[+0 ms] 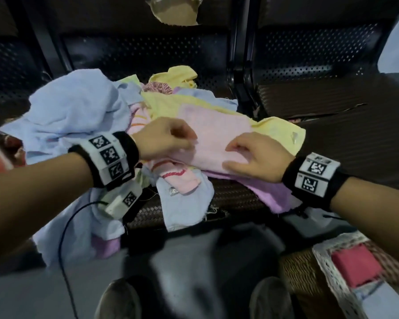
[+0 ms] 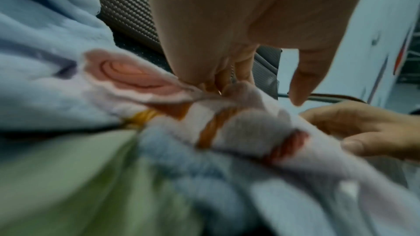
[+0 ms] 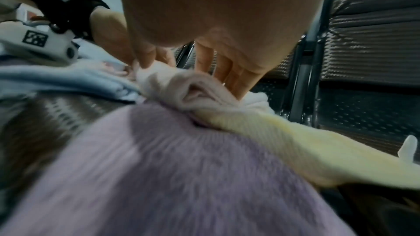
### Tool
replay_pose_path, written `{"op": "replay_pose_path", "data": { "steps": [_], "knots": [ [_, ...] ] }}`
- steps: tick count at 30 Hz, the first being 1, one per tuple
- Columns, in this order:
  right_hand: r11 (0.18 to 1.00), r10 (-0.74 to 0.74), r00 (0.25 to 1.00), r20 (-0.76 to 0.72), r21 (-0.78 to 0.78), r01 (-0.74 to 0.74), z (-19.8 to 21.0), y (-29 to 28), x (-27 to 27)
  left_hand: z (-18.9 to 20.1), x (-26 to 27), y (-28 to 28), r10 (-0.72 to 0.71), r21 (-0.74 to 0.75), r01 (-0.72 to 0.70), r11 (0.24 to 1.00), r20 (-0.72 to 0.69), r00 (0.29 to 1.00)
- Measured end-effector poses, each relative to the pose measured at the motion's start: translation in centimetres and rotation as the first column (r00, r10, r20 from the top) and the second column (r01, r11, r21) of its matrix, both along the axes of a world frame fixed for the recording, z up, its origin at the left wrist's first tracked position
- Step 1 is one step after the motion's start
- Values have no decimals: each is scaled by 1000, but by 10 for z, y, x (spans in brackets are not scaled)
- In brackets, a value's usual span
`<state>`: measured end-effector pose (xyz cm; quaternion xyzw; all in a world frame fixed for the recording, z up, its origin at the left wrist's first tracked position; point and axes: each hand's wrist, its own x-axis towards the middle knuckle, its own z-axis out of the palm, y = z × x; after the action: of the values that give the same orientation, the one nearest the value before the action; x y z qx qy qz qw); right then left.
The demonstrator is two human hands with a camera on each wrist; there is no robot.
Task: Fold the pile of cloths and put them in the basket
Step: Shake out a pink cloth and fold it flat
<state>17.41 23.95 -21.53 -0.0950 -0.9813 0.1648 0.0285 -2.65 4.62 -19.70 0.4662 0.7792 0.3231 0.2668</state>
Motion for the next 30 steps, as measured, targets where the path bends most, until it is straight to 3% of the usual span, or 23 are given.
{"op": "replay_pose_path", "data": {
  "steps": [3,6,11,16,18,22,27,30],
  "knots": [
    [993,33,991,132,110,-48,-10,-5,10,-9,10,-14,-68,-182,23,983,-247,967],
    [998,-12,996,87,66,6,-6,-7,7,-7,11,-13,9,-127,-47,991,-282,959],
    [989,-106,994,-22,-103,103,12,-3,7,4,6,-10,69,-96,-85,992,-159,985],
    [925,-210,975,-73,-339,173,16,15,9,-2,0,-9,39,-40,-51,998,-259,965],
    [887,-235,970,-67,-423,186,16,21,8,-5,-1,-4,102,43,-94,995,-270,957],
    [797,-370,927,-64,-535,281,13,28,5,-4,-8,10,297,132,-282,950,-110,949],
    [777,-451,892,8,-488,397,-1,34,-6,-11,-8,21,401,-78,-404,912,-49,915],
    [782,-488,871,51,-417,463,-5,33,-16,-14,-7,26,327,-238,-377,895,-222,918]
  ]
}}
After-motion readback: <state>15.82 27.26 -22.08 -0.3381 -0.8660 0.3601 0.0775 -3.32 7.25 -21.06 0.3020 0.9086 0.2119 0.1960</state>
